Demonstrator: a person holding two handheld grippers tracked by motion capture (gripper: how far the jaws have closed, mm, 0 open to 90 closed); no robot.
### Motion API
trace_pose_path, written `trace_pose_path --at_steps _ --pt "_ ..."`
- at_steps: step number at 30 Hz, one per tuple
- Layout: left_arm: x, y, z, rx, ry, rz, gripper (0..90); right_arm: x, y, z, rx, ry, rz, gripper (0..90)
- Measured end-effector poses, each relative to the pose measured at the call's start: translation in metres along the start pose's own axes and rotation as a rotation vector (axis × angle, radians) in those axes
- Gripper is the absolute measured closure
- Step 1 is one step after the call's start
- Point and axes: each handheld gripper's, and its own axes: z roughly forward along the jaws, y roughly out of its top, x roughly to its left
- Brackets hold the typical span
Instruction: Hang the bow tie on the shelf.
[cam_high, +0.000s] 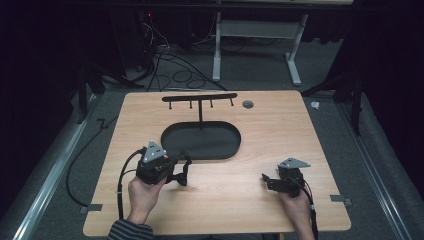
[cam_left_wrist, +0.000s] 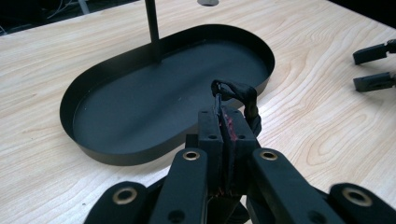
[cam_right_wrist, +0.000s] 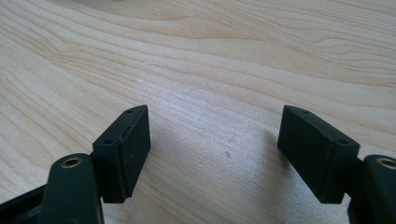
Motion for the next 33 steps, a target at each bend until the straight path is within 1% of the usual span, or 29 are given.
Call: trace_pose_path --at_steps 4,7,10,13,17,21,22,28,33 --pt "0.001 0.005 -0.001 -0.008 -0.003 -0.002 87.4 0.0 0.0 0.0 0.0 0.0 0.0 26.6" --pt "0.002 0.007 -0.001 -0.004 -0.006 0.003 87.4 0.0 0.0 0.0 0.0 0.0 0.0 26.6" --pt "0.004 0.009 -0.001 -0.009 -0.013 -0.007 87.4 0.0 0.0 0.0 0.0 0.0 0.002 26.6" --pt "0.006 0.01 -0.001 -0.008 -0.011 -0.005 87.4 0.0 0.0 0.0 0.0 0.001 0.001 26.6" --pt "0.008 0.014 -0.003 -0.018 -0.005 -0.003 87.4 0.0 0.0 0.0 0.0 0.0 0.001 26.6" --pt "0.012 0.019 -0.006 -0.03 -0.004 -0.015 87.4 0.0 0.0 0.0 0.001 0.0 0.002 26.7" --pt "0.013 0.02 -0.007 -0.029 -0.004 -0.013 87.4 0.0 0.0 0.0 0.001 0.0 0.002 26.7" --pt "0.018 0.027 -0.011 -0.045 0.015 -0.012 87.4 0.0 0.0 0.0 0.0 0.001 0.002 26.6" --pt "0.023 0.033 -0.012 -0.054 0.02 -0.018 87.4 0.0 0.0 0.0 0.0 0.001 0.001 26.6"
